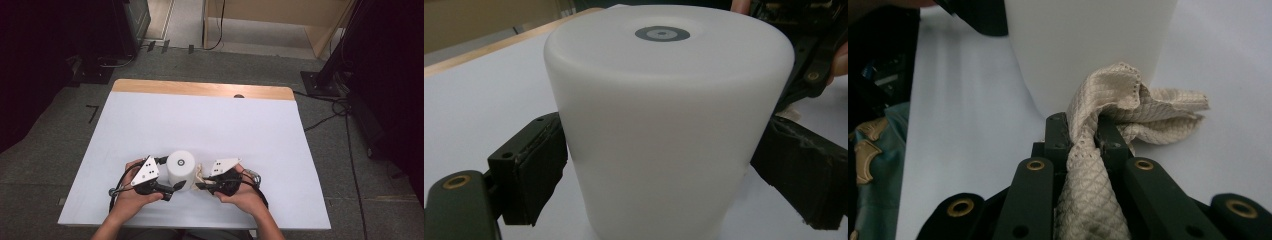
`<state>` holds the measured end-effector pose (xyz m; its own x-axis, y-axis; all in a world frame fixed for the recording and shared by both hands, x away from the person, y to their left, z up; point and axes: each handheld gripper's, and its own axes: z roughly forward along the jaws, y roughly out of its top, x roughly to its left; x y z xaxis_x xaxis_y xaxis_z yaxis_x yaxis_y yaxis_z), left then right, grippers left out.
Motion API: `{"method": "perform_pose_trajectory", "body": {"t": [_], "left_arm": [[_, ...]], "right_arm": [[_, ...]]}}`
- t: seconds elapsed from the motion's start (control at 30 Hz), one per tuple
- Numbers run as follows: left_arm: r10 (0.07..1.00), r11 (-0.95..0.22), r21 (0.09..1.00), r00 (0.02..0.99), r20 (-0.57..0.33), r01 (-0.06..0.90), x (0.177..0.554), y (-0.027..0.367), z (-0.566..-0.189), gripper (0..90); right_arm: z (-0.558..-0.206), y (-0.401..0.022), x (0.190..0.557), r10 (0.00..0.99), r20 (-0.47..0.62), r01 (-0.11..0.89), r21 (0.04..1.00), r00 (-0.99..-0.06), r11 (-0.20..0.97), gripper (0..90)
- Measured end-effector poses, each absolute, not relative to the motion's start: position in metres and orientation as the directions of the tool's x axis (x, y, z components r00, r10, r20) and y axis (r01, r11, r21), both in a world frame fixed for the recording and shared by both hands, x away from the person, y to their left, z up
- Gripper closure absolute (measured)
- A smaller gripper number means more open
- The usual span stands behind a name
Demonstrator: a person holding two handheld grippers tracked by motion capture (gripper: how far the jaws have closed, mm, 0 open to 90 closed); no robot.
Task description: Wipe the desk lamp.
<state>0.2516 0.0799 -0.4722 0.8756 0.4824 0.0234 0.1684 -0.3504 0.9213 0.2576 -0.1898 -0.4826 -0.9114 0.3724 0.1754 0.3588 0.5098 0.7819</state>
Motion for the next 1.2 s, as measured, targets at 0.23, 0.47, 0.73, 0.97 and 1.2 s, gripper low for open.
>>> {"method": "perform_pose_trajectory", "body": {"t": [0.23, 0.47, 0.73, 0.97, 1.2], "left_arm": [[0.486, -0.350, 0.919, 0.874, 0.015, 0.180, 0.251, 0.079, -0.474, 9.3], [0.489, -0.359, 0.915, 0.872, 0.016, 0.185, 0.251, 0.076, -0.476, 8.7], [0.489, -0.361, 0.915, 0.872, 0.019, 0.182, 0.250, 0.075, -0.476, 8.6], [0.492, -0.366, 0.913, 0.870, 0.025, 0.180, 0.250, 0.074, -0.477, 8.5], [0.488, -0.361, 0.915, 0.872, 0.023, 0.178, 0.251, 0.074, -0.478, 8.4]], "right_arm": [[-0.467, -0.197, 0.256, 0.401, 0.165, 0.336, 0.850, -0.901, 0.405, 80.4], [-0.444, -0.201, 0.249, 0.458, 0.134, 0.283, 0.919, -0.879, 0.273, 80.3], [-0.441, -0.201, 0.248, 0.469, 0.138, 0.272, 0.934, -0.872, 0.232, 80.2], [-0.472, -0.195, 0.259, 0.476, 0.185, 0.386, 0.846, -0.860, 0.369, 80.0], [-0.475, -0.193, 0.261, 0.474, 0.195, 0.405, 0.826, -0.859, 0.393, 80.0]]}}
